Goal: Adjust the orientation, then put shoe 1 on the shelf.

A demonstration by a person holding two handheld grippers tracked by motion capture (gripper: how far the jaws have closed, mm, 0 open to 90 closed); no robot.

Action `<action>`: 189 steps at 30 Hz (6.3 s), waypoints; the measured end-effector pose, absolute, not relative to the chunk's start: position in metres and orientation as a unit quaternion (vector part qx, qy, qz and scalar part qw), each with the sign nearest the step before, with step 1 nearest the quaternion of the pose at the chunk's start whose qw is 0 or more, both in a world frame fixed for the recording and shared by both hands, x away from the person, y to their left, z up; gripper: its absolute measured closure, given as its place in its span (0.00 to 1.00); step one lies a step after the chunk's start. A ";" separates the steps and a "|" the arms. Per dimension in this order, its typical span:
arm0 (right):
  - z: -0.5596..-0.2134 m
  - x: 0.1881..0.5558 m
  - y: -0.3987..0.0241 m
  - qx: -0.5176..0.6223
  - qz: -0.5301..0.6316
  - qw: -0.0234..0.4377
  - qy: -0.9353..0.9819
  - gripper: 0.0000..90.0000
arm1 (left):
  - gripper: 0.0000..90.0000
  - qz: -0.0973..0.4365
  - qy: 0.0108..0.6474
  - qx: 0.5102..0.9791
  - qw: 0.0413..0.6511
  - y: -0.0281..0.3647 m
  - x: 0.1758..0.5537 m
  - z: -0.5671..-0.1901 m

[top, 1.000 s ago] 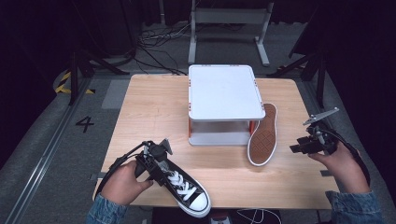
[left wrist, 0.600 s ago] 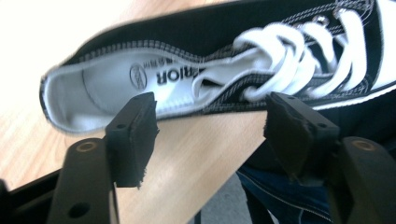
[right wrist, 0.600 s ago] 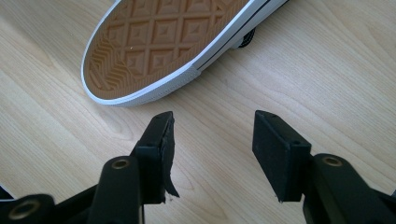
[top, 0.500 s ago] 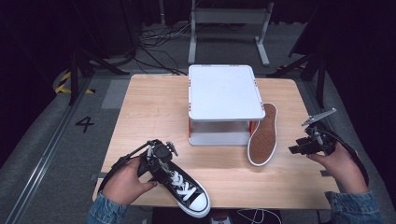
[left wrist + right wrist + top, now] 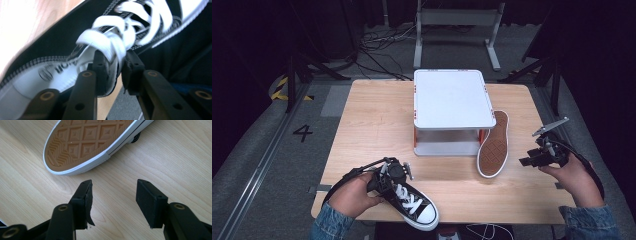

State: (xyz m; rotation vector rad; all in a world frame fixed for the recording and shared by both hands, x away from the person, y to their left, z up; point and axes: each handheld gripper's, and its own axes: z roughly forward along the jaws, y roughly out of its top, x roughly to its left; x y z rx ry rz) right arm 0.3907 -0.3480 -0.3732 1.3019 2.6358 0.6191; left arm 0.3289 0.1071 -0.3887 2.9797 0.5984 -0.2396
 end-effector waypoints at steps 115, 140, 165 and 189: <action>-0.383 0.384 -0.354 0.452 0.192 0.060 0.869 0.53 | 0.87 0.015 0.349 0.925 0.146 0.165 0.430 -0.331; -0.382 0.381 -0.358 0.453 0.197 0.060 0.867 0.53 | 0.87 0.064 0.317 0.933 0.156 0.146 0.456 -0.237; -0.384 0.367 -0.374 0.472 0.195 0.061 0.858 0.53 | 0.87 0.098 0.313 0.927 0.180 0.126 0.490 -0.177; -0.377 0.361 -0.382 0.473 0.215 0.066 0.852 0.53 | 0.87 0.118 0.293 0.930 0.186 0.042 0.544 -0.185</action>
